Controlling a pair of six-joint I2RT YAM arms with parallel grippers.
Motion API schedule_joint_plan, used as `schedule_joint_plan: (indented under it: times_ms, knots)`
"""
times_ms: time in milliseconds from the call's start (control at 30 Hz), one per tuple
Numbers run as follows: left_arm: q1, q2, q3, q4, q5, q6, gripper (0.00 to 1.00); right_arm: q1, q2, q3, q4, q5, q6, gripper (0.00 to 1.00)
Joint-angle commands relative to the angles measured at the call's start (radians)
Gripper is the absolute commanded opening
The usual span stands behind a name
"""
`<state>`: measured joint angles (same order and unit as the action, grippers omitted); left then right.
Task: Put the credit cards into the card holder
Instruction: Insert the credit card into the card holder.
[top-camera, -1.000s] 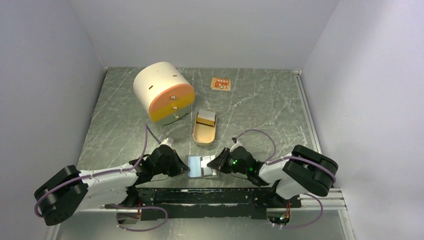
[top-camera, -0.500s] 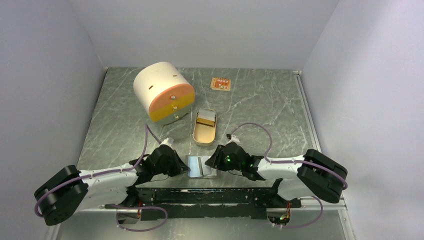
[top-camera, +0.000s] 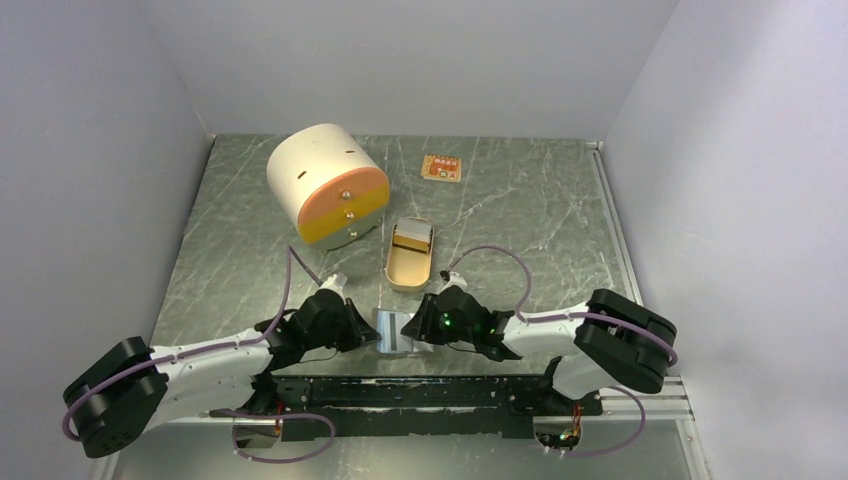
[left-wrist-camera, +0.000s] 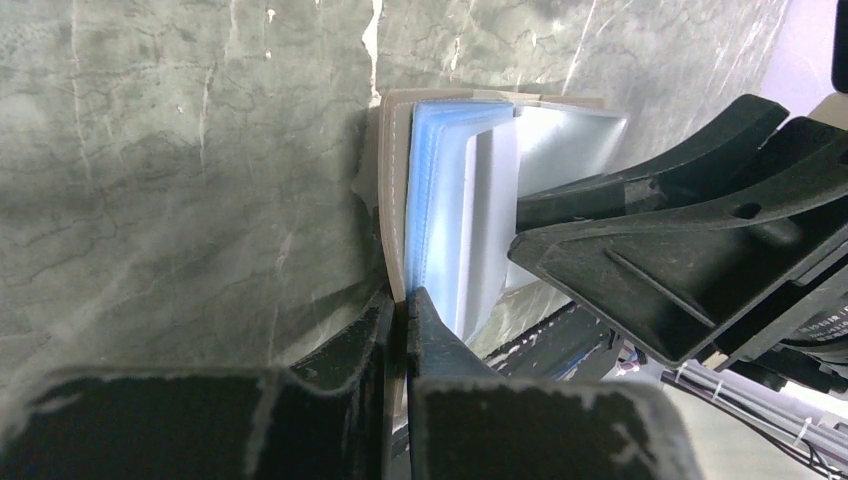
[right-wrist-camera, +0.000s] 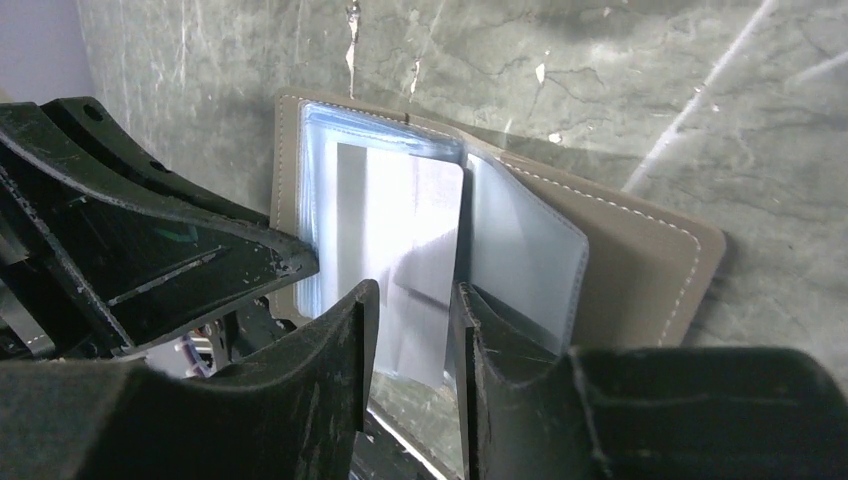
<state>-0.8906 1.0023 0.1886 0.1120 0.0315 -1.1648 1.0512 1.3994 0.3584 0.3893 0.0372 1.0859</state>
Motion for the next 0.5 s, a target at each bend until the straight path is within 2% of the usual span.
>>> schedule_joint_plan:
  times_ms: [0, 267, 467]
  knots:
    - [0.005, -0.020, -0.010, 0.015, 0.030, 0.020, 0.09, 0.007, 0.036, 0.023, 0.053, -0.011, -0.028, 0.37]
    - [0.005, -0.001, 0.007, 0.018, 0.035, 0.039, 0.09, 0.007, 0.005, -0.006, 0.132, -0.020, -0.048, 0.37]
    - [0.004, -0.014, 0.009, 0.029, 0.045, 0.045, 0.09, 0.008, 0.047, -0.014, 0.187, -0.062, -0.032, 0.35]
